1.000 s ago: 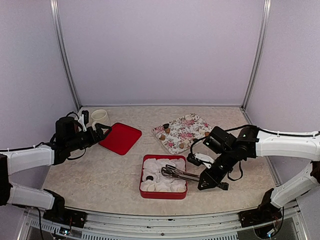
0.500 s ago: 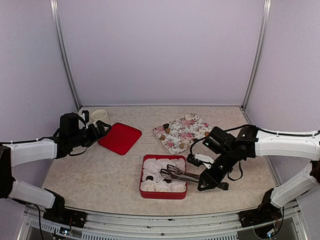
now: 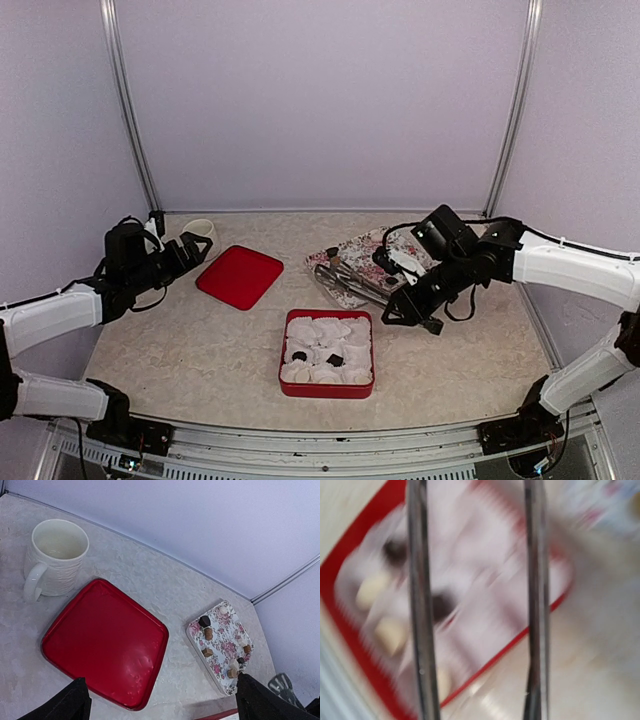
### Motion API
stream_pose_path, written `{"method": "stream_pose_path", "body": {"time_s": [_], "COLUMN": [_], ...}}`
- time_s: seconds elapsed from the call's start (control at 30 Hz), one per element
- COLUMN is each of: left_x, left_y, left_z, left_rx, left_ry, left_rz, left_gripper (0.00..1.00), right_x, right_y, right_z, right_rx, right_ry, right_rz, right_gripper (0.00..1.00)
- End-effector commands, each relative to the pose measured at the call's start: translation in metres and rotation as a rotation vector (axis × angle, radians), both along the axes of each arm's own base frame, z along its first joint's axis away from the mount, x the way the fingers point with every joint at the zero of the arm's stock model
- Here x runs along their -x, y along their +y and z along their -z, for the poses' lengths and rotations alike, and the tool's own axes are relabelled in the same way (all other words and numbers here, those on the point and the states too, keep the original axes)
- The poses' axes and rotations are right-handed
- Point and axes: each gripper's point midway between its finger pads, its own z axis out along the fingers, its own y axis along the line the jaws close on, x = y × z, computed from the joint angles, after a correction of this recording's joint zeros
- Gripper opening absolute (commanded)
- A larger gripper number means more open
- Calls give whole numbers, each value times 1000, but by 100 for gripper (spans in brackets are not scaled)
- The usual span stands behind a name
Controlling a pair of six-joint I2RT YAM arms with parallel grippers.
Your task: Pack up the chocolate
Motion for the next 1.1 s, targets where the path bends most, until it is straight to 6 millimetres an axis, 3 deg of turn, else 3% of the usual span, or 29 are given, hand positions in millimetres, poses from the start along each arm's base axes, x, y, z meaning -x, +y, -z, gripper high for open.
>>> {"method": "stream_pose_path", "body": {"time_s": [0.0, 0.2, 0.4, 0.93, 1.07], "left_x": [8, 15, 13, 9, 8], "left_y": [-10, -21, -21, -23, -22], "left_z": [-6, -5, 4, 20, 21], "left_rx": [-41, -19, -20, -26, -30], "left_ry": [-62, -78, -48, -6, -6], "left_rz": [102, 174, 165, 172, 169], "left_gripper": [99, 99, 99, 99, 99], "right_x": [-67, -134, -172, -208, -213], "right_y": [9, 1, -3, 2, 2], "right_z": [-21, -20, 0, 79, 88], "right_rx": [-94, -72, -30, 64, 91], "right_ry": [-142, -215, -197, -81, -71], "right_rz": [78, 159, 168, 169, 171], "right_gripper": [36, 36, 39, 40, 40]}}
